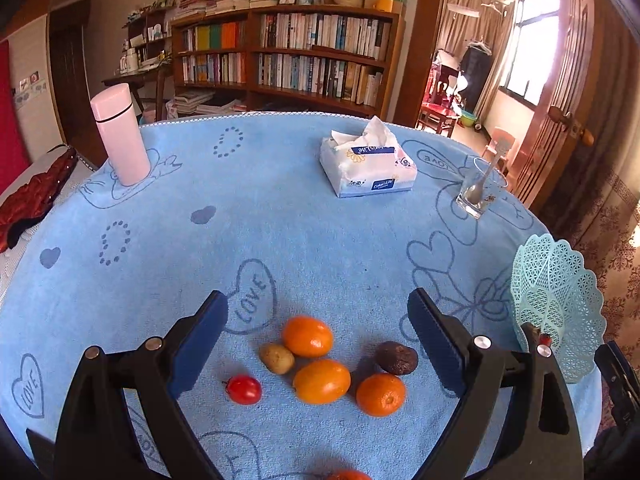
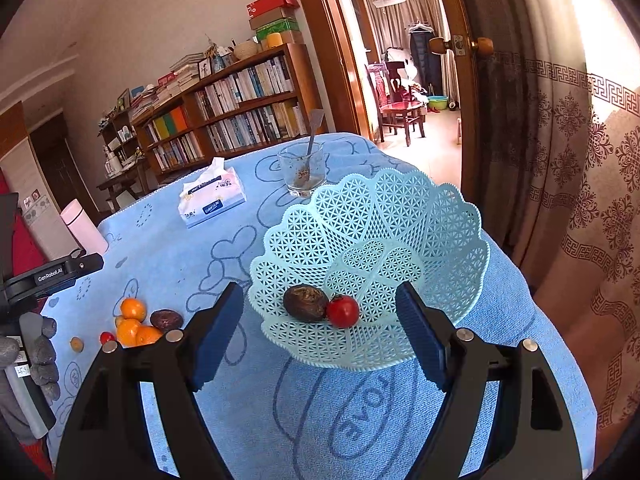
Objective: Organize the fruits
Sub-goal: 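Withdraw both tools from the basket toward the remaining fruit, then grasp the oval orange with the left tool while the right tool grasps a mandarin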
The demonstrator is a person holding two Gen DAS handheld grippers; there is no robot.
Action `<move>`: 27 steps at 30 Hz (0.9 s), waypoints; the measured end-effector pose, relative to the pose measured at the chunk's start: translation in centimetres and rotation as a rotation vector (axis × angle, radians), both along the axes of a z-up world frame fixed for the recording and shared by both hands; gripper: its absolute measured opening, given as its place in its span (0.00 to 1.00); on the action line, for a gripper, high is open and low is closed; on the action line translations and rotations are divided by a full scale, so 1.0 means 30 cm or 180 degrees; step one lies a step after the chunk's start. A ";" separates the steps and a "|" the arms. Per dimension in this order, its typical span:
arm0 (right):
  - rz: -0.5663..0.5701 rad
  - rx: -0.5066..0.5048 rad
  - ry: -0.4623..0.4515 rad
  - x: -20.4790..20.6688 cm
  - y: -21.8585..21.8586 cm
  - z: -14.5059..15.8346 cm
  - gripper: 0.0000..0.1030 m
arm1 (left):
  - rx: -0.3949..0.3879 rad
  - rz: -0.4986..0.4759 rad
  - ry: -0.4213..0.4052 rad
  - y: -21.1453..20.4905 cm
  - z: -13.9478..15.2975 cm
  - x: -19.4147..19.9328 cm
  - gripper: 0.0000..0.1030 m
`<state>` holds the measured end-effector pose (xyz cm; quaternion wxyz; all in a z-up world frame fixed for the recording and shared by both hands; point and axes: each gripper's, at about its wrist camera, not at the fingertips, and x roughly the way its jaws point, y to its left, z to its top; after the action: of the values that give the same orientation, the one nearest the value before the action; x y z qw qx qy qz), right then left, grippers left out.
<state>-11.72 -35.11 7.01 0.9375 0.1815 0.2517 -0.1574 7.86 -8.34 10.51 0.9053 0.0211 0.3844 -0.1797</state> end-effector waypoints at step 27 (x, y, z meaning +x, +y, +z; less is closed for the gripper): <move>0.0506 -0.0107 0.0357 0.119 0.219 -0.046 0.77 | -0.0083 -0.0091 0.0635 0.009 -0.246 0.140 0.41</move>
<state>-8.15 -28.53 5.64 0.9344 0.1361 0.3147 -0.0966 12.06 -8.06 3.13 0.8600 -0.0032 0.4699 -0.1988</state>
